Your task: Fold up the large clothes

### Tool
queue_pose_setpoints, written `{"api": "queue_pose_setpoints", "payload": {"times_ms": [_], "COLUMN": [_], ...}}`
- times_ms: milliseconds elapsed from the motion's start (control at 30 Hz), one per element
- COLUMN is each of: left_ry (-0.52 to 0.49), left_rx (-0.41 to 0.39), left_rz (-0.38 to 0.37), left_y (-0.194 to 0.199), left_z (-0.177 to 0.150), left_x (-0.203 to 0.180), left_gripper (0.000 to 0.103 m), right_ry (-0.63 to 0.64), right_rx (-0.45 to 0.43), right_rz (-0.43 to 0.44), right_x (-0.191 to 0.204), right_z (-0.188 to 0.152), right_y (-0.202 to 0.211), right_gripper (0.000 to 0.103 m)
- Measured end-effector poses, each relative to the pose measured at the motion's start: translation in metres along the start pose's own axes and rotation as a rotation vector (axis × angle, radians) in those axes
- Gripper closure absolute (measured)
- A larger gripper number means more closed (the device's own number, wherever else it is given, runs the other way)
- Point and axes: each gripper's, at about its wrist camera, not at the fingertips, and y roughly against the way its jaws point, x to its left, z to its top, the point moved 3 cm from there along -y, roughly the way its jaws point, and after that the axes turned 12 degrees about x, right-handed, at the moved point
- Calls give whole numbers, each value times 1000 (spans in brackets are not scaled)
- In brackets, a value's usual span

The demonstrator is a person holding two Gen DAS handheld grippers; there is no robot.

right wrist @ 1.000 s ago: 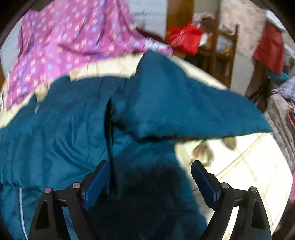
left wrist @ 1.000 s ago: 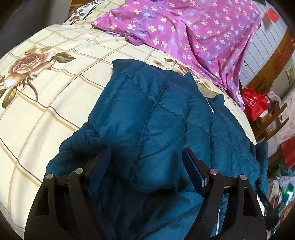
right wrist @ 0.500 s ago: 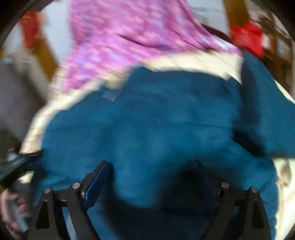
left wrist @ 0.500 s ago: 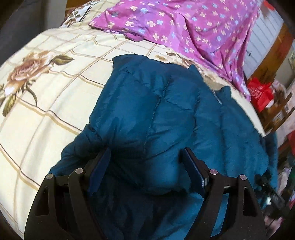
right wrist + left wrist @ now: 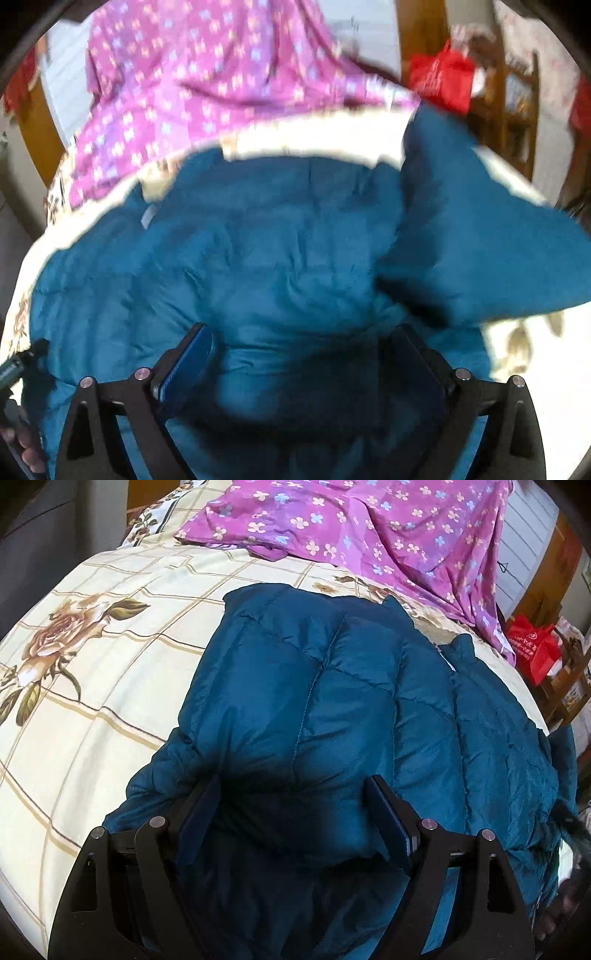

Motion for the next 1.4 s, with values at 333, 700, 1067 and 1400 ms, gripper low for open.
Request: {"api": "queue_pose_setpoints", "payload": {"times_ms": [333, 700, 1067, 1400], "left_ry": [-3, 7, -21, -144], "left_rx": [-28, -26, -18, -22], "left_rz": [16, 23, 107, 187], "left_y": [-2, -2, 0, -10], "left_z": [-4, -4, -7, -12], "left_x": [-2, -3, -8, -25], "left_gripper": [22, 22, 22, 21], "right_ry": [161, 148, 131, 242], "right_rx": [144, 110, 15, 99], "right_rz": [41, 59, 58, 82], "right_x": [53, 42, 38, 78], "right_z": [-6, 1, -7, -23], "right_y": [-48, -55, -19, -32], "right_gripper": [0, 0, 0, 0]}}
